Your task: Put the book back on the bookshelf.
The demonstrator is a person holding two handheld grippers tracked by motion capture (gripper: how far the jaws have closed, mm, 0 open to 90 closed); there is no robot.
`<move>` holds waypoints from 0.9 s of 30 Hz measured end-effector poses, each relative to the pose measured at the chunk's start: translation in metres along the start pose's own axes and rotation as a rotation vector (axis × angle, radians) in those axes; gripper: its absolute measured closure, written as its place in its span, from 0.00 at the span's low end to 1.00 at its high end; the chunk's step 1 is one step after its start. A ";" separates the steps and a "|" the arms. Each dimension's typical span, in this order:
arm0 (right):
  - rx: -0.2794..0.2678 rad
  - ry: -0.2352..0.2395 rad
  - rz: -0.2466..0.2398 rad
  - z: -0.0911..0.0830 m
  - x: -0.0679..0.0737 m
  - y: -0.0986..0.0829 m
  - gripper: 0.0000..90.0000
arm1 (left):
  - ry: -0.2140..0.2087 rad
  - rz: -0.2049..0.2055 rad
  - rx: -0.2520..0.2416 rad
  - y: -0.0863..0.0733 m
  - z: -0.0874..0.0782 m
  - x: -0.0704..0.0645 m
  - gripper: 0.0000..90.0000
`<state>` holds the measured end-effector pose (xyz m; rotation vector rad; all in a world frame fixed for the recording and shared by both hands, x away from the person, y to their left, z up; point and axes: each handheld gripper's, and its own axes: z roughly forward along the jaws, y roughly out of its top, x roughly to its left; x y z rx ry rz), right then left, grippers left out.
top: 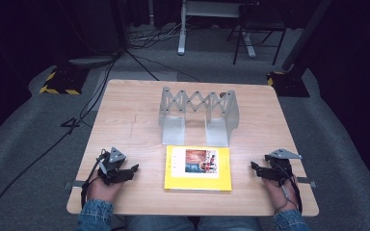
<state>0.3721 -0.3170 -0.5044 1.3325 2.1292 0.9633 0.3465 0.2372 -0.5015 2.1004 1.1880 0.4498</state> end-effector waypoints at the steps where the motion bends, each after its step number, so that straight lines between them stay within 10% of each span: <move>1: 0.000 0.000 0.000 0.000 0.000 0.000 0.32 | 0.000 0.000 0.000 0.000 0.000 0.000 0.40; 15: 0.001 -0.001 0.000 0.000 0.000 0.000 0.32 | -0.058 -0.073 -0.055 0.015 -0.016 -0.008 0.42; 27: 0.002 -0.007 0.002 0.000 0.000 0.000 0.31 | -0.129 -0.046 -0.033 0.047 -0.014 -0.038 0.41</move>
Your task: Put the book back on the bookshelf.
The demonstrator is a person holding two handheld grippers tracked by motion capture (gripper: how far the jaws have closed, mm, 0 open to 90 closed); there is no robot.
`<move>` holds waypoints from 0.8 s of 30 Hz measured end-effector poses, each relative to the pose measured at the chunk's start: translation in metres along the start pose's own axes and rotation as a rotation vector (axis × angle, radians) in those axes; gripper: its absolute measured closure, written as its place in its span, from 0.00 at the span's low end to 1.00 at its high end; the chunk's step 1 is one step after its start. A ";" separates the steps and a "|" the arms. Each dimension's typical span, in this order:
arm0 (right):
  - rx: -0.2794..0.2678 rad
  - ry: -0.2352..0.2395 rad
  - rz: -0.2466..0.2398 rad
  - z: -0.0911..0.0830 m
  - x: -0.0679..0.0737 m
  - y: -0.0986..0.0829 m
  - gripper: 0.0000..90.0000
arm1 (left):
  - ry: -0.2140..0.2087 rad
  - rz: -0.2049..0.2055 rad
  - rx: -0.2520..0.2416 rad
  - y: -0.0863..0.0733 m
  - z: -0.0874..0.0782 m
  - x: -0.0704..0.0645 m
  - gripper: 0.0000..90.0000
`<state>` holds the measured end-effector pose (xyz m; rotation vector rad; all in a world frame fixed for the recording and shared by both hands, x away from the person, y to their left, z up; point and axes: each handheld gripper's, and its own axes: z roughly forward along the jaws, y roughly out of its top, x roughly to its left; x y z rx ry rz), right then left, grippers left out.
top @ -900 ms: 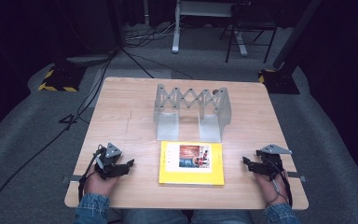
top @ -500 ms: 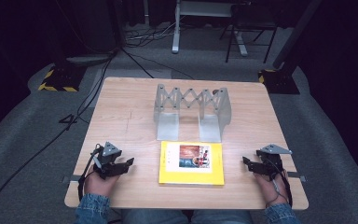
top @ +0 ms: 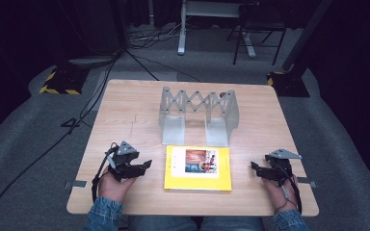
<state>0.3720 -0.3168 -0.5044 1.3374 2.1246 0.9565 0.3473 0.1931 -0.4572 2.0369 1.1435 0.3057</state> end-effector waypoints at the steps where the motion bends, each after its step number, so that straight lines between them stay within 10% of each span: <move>1: -0.001 0.000 0.001 0.000 0.000 0.000 0.31 | -0.004 -0.001 0.002 0.002 0.002 -0.002 0.41; 24: 0.001 -0.008 0.009 0.000 0.001 0.000 0.30 | -0.109 -0.082 0.176 0.027 0.067 -0.015 0.36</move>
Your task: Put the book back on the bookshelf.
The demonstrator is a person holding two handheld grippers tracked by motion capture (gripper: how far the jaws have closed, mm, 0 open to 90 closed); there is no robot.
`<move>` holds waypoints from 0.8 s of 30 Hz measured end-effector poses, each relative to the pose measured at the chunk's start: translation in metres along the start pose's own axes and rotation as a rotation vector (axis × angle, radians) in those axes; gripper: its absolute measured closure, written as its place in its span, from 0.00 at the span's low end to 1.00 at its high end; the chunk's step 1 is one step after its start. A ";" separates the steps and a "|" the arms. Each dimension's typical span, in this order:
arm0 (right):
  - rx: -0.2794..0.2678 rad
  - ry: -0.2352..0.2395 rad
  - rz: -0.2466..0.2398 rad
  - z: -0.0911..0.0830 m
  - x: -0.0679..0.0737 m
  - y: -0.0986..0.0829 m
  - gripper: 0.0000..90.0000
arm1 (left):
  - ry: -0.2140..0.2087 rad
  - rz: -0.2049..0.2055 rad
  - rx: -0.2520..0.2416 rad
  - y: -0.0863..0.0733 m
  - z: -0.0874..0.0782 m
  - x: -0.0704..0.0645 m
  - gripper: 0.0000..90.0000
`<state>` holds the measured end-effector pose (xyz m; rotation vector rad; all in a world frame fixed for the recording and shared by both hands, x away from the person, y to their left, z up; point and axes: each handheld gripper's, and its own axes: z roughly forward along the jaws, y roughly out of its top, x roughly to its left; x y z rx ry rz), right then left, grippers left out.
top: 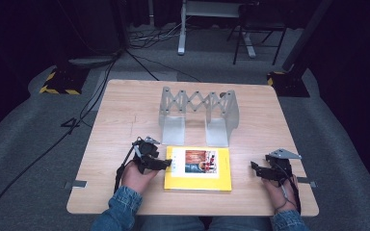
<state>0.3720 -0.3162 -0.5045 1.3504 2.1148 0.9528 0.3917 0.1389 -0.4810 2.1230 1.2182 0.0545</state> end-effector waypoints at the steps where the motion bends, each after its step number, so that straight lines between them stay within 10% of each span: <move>1: 0.000 0.000 0.000 0.000 0.000 0.000 0.30 | 0.000 0.000 0.000 0.000 0.000 0.000 0.36; 14: 0.020 0.038 -0.008 -0.008 0.016 0.000 0.43 | -0.007 -0.002 0.022 0.004 0.008 -0.001 0.36; 24: 0.006 0.217 -0.048 -0.033 0.062 0.007 0.38 | -0.009 -0.001 0.019 0.003 0.007 -0.001 0.36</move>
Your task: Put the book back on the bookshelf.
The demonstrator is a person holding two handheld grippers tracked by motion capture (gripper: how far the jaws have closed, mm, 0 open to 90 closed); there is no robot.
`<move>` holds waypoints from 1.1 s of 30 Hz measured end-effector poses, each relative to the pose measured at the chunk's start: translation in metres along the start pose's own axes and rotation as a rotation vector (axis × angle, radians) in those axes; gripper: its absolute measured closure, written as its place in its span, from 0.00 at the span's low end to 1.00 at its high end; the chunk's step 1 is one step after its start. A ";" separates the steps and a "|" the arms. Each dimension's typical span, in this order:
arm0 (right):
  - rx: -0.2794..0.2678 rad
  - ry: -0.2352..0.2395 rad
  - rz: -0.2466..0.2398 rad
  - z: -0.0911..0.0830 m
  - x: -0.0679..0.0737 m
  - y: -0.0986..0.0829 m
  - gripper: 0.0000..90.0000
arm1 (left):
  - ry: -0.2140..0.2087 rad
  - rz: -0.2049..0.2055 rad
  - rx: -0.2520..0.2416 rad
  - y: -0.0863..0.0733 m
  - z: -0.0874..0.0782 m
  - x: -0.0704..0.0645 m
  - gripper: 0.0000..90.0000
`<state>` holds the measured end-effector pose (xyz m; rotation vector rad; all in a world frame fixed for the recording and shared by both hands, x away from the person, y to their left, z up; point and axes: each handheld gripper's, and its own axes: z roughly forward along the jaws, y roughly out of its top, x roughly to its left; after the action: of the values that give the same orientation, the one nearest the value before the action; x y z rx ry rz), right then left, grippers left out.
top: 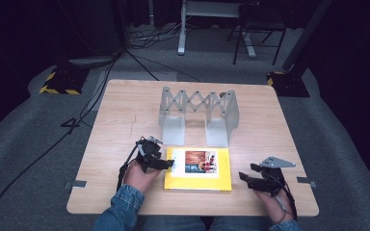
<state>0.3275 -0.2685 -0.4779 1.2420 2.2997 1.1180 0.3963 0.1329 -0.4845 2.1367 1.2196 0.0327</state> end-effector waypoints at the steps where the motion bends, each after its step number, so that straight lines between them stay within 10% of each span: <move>1: 0.016 0.041 -0.023 0.001 0.012 0.001 0.37 | 0.000 0.000 0.000 0.000 0.000 0.000 0.36; 14: 0.146 0.081 -0.120 0.023 0.050 -0.005 0.25 | -0.004 0.002 -0.008 0.000 0.002 -0.004 0.36; 33: 0.123 0.062 -0.206 0.032 0.062 -0.006 0.24 | -0.025 0.022 -0.008 0.006 0.009 -0.009 0.37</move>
<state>0.3062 -0.2046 -0.4970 0.9946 2.5093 0.9693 0.3988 0.1188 -0.4858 2.1372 1.1803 0.0207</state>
